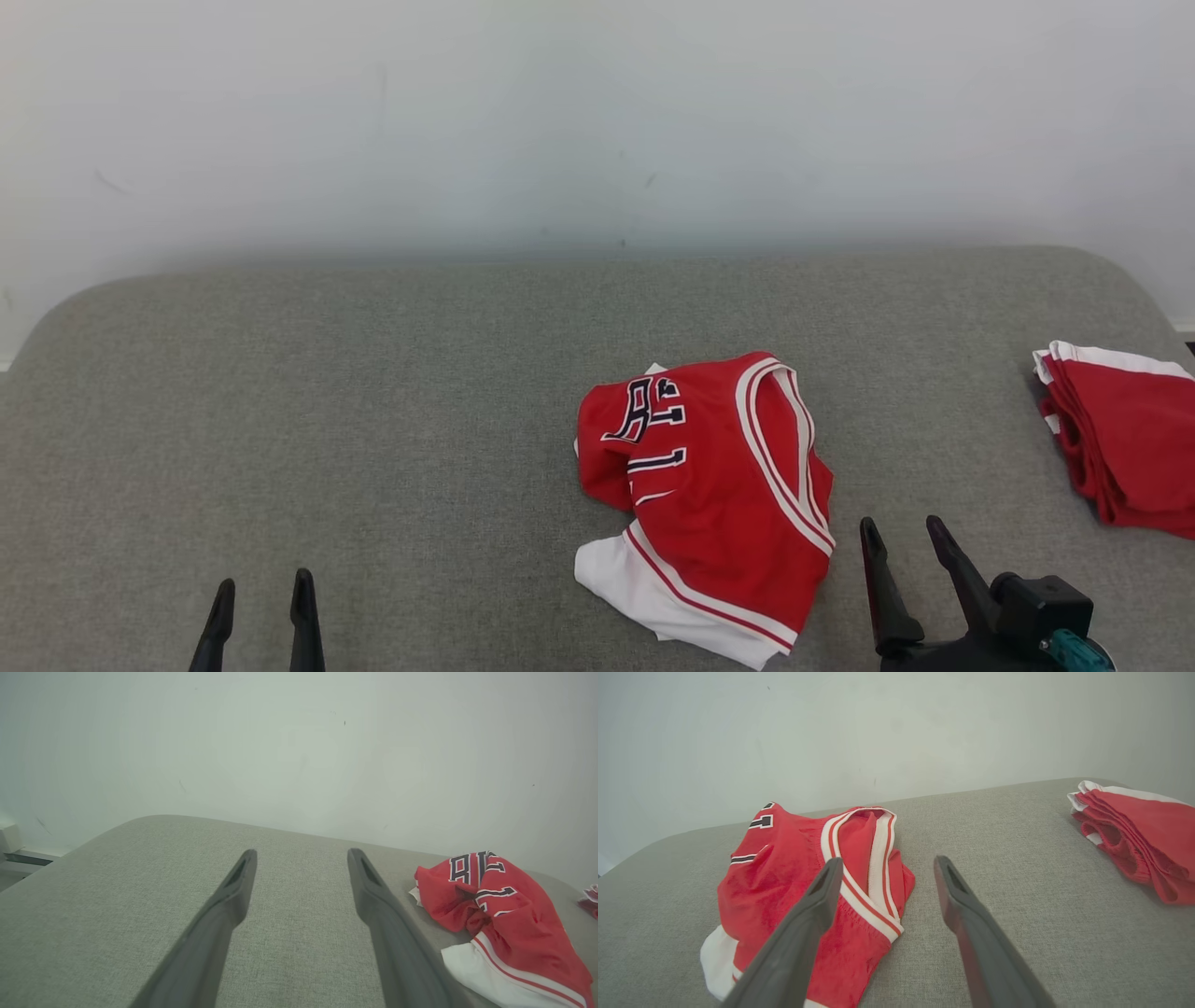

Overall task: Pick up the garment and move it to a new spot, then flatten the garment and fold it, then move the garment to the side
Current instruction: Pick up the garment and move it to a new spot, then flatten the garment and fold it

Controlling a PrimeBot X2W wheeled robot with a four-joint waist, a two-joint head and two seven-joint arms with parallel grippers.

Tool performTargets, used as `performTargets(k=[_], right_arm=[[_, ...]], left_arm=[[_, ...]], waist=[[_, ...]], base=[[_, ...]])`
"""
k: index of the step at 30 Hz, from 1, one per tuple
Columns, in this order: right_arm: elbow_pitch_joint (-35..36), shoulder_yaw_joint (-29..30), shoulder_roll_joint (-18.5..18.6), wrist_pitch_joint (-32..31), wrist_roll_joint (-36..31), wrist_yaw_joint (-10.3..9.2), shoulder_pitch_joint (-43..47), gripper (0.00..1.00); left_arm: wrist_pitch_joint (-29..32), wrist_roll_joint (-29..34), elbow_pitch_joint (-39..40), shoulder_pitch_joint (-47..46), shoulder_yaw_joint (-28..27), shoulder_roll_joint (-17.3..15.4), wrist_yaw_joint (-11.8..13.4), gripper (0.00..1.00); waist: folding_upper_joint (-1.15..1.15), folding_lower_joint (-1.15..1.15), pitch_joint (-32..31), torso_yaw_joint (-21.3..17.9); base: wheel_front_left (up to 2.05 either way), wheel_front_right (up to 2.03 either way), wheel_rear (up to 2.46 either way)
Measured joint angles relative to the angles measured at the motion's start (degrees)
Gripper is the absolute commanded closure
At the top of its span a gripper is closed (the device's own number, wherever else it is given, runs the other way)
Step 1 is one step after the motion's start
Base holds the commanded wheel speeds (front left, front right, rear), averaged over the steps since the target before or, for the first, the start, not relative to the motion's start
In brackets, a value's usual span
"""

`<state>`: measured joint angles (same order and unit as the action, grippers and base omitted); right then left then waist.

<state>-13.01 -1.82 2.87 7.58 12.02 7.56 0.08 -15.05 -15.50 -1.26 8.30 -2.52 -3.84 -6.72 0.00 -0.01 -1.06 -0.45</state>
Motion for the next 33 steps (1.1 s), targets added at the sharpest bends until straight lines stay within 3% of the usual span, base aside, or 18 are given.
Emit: performTargets(k=[20, 33], right_arm=[[-0.3, -0.9, 0.0, -0.9, 0.0, 0.0, 0.0, 0.0], [-0.2, -1.4, 0.0, -1.1, 0.0, 0.0, -0.1, 0.0]], left_arm=[[0.0, 1.4, -0.9, 0.1, -0.2, 0.8, -0.4, 0.0], [0.0, 0.8, -1.3, -0.1, 3.0, 0.9, -0.7, 0.0]], waist=[[0.0, 0.0, 0.5, -0.2], [0.0, 0.0, 0.8, -1.5]], base=[[0.0, 0.0, 0.0], [0.0, 0.0, 0.0]])
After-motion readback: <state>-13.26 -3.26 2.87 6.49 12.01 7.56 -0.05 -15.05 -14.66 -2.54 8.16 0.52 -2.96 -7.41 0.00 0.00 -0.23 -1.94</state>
